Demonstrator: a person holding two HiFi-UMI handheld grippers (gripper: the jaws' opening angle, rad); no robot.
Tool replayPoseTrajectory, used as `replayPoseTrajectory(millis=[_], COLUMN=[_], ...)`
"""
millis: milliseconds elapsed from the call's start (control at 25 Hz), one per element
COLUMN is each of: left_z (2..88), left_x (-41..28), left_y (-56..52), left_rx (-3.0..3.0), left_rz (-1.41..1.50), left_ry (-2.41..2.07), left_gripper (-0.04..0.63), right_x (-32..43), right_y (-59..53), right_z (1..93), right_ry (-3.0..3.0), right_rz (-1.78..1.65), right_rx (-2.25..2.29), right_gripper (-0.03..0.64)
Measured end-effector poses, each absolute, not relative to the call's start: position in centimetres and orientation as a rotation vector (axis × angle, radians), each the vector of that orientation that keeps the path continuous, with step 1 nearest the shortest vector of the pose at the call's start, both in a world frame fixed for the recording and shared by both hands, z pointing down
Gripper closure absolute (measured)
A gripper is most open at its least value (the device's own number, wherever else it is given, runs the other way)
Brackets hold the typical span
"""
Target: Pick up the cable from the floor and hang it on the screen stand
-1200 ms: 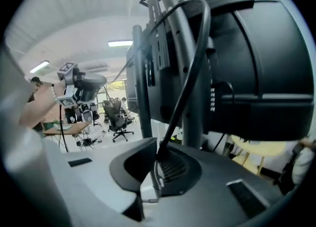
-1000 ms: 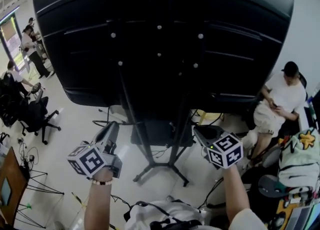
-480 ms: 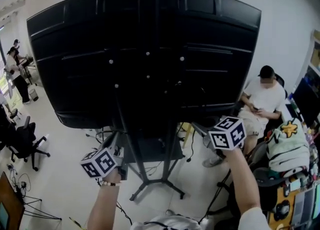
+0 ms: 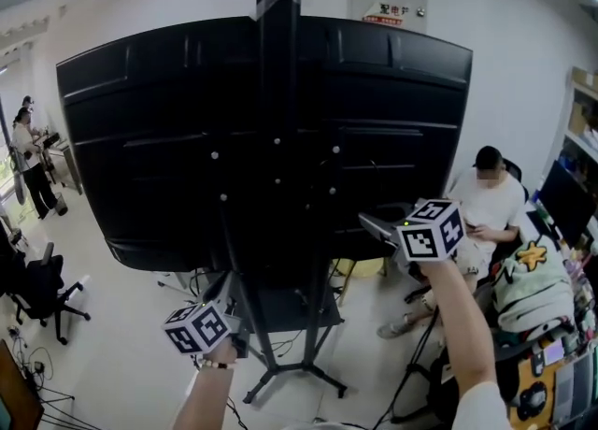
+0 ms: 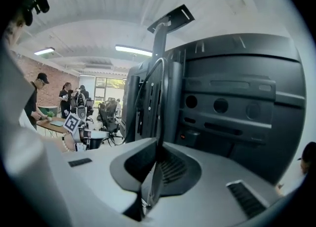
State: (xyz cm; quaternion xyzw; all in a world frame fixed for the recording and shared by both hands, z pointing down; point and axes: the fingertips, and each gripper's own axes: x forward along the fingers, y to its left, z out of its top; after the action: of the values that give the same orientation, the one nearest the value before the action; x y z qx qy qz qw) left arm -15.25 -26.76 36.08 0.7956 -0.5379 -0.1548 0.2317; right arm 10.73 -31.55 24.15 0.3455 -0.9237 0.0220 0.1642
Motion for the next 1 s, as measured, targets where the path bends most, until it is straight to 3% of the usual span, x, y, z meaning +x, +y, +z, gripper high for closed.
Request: replayPoseTrajectory(millis=[640,1000], left_z=[31.4,32.7], left_x=[-14.5,-13.8], left_y=[-27.7,-28.1], left_rx=[2.175,2.164], left_rz=[-0.567,-0.561], left_ry=[-1.502,-1.445], left_gripper=[0.577,0.577], right_x=[8.9,10.5], right_y=[-35.3,-36.9], right_z=[15.5,18.1], right_ry=[-2.85,-2.826], right_rz=[0.369,0.491], right_rx=[0.899,0.953], right_gripper=[0.598,0.597])
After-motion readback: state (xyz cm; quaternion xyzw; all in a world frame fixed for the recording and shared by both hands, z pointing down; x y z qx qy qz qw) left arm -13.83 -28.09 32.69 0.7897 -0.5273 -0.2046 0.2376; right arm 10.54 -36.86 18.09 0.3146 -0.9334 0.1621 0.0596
